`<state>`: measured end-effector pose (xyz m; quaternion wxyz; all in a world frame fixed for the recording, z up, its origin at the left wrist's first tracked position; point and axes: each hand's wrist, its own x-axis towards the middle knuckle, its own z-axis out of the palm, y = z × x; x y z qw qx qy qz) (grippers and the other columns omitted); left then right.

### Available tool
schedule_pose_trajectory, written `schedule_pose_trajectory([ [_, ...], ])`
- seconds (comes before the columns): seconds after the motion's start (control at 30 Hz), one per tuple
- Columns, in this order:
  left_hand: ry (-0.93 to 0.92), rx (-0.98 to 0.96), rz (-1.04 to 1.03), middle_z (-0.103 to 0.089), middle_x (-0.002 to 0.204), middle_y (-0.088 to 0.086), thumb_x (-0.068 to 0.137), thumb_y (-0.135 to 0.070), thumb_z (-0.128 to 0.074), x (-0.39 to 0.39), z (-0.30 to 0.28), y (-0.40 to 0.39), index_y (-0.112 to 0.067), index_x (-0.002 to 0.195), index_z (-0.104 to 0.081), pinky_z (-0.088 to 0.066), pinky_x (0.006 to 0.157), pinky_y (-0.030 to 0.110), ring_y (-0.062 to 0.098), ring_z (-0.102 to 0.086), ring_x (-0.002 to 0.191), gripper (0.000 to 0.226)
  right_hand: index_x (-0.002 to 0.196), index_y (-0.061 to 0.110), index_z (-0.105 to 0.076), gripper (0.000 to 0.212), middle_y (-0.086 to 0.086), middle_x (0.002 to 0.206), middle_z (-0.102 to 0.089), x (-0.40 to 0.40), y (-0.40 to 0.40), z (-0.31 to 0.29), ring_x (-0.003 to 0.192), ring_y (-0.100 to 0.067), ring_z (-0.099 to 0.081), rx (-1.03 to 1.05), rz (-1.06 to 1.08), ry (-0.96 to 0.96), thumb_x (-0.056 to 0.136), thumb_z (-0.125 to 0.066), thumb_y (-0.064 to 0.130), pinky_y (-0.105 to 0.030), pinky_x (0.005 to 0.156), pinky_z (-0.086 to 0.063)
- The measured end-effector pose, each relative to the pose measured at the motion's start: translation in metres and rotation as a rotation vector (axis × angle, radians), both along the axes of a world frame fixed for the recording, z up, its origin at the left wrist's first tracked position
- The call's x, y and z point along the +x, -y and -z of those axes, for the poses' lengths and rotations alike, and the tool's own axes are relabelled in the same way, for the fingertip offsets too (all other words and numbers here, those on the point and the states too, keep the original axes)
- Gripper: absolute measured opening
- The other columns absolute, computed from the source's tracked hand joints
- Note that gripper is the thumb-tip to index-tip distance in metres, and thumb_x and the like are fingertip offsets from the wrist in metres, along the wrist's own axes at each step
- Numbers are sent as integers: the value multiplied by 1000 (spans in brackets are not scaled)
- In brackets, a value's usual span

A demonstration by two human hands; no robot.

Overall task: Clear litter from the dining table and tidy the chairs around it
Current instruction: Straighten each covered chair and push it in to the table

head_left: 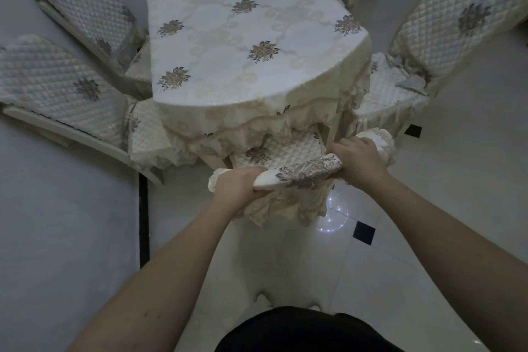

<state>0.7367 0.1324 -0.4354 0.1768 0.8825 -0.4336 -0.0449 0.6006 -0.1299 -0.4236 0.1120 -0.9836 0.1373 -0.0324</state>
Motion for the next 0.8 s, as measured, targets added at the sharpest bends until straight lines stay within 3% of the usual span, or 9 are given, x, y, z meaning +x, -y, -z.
schedule_pose_trajectory([
  [0.13,-5,29,-10,-72,91,-6,70,-65,-50,-1,-4,8,-32,108,-69,-38,60,28,18,-66,84,54,99,24,-63,50,1,94,-62,2,7,-4,94,-24,-55,9,7,-26,61,-82,52,-40,90,-33],
  [0.5,-14,40,0,-72,92,-5,66,-72,-37,-2,-3,3,-33,108,-68,-50,64,34,20,-67,84,65,107,25,-60,54,2,103,-59,-2,-3,-4,102,-21,-51,22,49,-59,65,-79,53,-35,96,-28],
  [0.57,-18,55,6,-72,94,-5,67,-71,-41,-3,-5,3,-32,108,-68,-49,65,34,20,-66,86,63,106,25,-60,54,2,102,-59,-5,-6,-3,102,-21,-51,14,54,-60,65,-79,54,-35,95,-29],
  [0.67,-12,122,-8,-71,95,-4,78,-57,-63,-5,-9,4,-32,107,-67,-47,67,34,20,-65,88,39,106,26,-60,55,2,102,-59,-7,-6,-2,103,-21,-51,14,52,-70,64,-78,56,-36,94,-29],
  [0.8,-10,107,-46,-71,92,-5,78,-49,-68,-8,-8,7,-32,103,-68,-47,65,34,21,-65,87,30,107,28,-60,54,2,105,-59,-4,-1,-5,104,-22,-51,26,36,-105,65,-78,56,-37,94,-28],
])
